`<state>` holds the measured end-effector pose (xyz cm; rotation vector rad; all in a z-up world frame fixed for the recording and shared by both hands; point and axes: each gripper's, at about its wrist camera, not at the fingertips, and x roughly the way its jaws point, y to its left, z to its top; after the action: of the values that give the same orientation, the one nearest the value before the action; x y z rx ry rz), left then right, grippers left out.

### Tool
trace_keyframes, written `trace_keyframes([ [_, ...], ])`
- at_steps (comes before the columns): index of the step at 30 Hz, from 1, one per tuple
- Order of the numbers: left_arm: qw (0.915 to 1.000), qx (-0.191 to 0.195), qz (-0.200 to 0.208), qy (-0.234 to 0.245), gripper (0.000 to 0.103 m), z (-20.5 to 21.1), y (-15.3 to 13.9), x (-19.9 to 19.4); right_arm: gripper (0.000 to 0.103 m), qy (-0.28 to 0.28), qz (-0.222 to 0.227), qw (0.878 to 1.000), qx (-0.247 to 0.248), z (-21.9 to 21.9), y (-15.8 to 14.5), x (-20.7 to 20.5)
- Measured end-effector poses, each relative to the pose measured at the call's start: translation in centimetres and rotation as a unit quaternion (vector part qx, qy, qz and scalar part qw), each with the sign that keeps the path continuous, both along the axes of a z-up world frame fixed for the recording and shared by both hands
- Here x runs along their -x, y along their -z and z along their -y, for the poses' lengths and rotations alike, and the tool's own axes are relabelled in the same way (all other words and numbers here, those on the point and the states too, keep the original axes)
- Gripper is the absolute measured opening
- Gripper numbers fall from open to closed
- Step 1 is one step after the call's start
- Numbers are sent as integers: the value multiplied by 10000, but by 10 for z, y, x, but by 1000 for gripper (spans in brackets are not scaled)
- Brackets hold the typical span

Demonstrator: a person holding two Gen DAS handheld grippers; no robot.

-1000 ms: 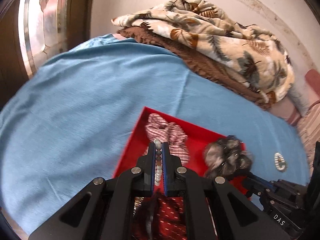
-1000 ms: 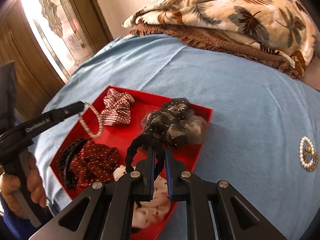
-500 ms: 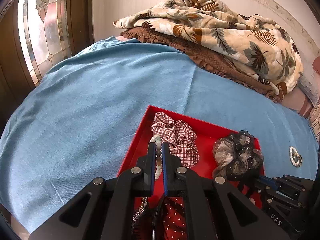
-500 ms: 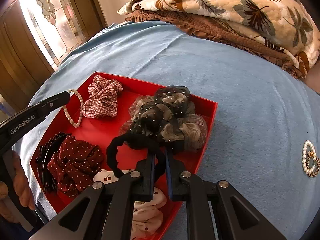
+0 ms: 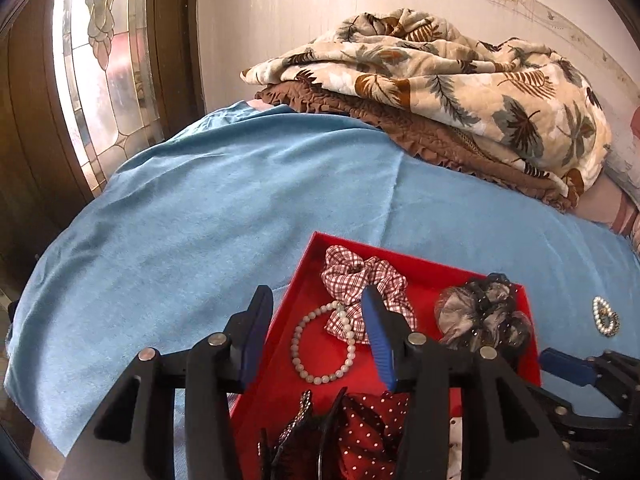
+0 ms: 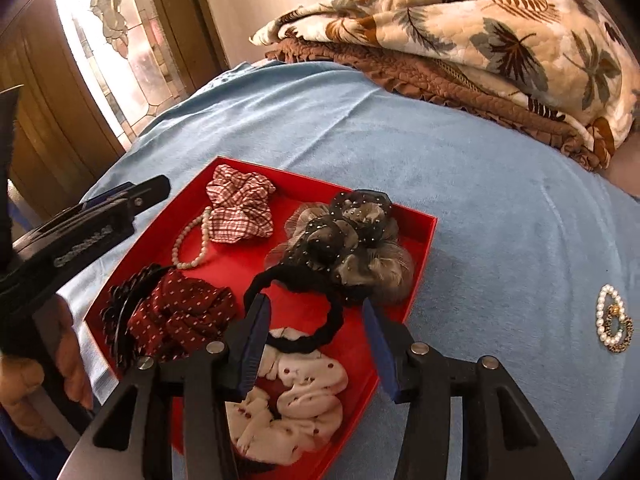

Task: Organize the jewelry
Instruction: 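Withdraw both open tools from the tray toward the last bracelets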

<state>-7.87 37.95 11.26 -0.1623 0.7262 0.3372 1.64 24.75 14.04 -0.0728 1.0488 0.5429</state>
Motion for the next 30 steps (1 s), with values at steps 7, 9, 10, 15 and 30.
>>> trace_keyframes([
  [7, 9996, -281, -22, -73, 50, 8, 0, 8, 55, 94, 76, 9998, -180, 20, -15, 16],
  [9, 9994, -332, -37, -70, 50, 10, 0, 10, 56, 139, 103, 9996, -208, 30, -19, 20],
  [10, 9994, -349, -43, -64, 51, 11, 1, 11, 56, 168, 120, 9996, -206, 36, -20, 23],
  [15, 9987, -507, -42, -58, 51, 20, 0, 17, 58, 400, 204, 9989, -113, 75, -25, 34],
  [30, 9953, -506, 557, 606, 51, 80, -24, 61, 61, 2558, -36, 9664, 266, 312, -6, 61],
])
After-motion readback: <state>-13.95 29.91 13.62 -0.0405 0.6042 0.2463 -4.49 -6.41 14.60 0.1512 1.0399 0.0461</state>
